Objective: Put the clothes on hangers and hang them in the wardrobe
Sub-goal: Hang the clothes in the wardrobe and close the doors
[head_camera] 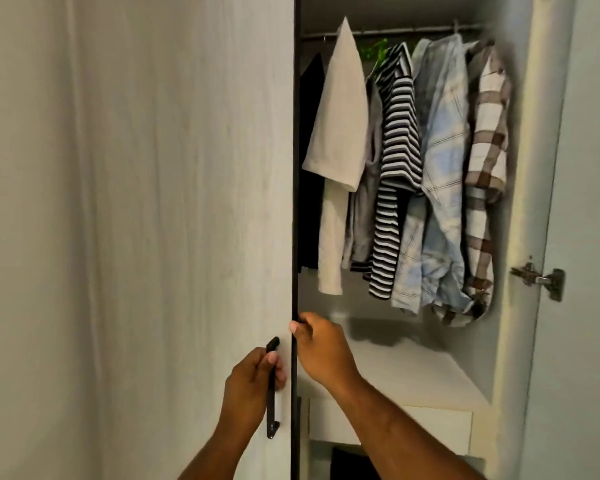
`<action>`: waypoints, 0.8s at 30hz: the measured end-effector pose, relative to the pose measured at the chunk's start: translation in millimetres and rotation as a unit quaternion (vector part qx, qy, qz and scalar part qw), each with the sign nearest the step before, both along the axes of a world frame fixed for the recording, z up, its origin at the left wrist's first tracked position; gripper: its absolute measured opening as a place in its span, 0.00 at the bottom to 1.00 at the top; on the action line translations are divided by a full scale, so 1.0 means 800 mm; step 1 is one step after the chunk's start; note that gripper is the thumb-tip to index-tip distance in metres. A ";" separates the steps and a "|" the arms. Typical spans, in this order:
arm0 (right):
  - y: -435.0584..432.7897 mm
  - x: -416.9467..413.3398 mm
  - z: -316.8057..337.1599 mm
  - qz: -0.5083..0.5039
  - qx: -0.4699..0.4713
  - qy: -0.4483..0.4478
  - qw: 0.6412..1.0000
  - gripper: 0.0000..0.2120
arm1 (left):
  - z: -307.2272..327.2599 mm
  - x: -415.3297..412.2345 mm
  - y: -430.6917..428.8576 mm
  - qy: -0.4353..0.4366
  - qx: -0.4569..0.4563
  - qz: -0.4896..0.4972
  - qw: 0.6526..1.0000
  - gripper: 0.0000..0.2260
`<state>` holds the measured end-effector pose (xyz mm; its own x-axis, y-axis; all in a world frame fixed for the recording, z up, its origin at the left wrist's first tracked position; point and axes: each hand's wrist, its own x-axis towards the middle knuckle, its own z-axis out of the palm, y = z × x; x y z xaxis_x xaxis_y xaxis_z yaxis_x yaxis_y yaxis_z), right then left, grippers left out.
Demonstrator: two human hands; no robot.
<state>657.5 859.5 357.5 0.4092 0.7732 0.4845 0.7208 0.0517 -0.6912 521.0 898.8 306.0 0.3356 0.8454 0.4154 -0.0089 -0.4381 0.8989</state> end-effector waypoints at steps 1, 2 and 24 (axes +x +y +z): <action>0.017 0.013 -0.002 -0.024 -0.009 -0.013 1.000 0.15 | -0.001 0.014 0.017 0.014 -0.001 -0.011 1.000 0.16; 0.031 0.024 -0.001 -0.043 -0.014 -0.022 0.999 0.14 | -0.002 0.027 0.030 0.020 -0.005 -0.017 1.000 0.16; 0.079 0.068 -0.008 -0.063 0.012 0.115 0.991 0.12 | -0.030 0.111 0.123 0.071 0.006 -0.041 0.997 0.12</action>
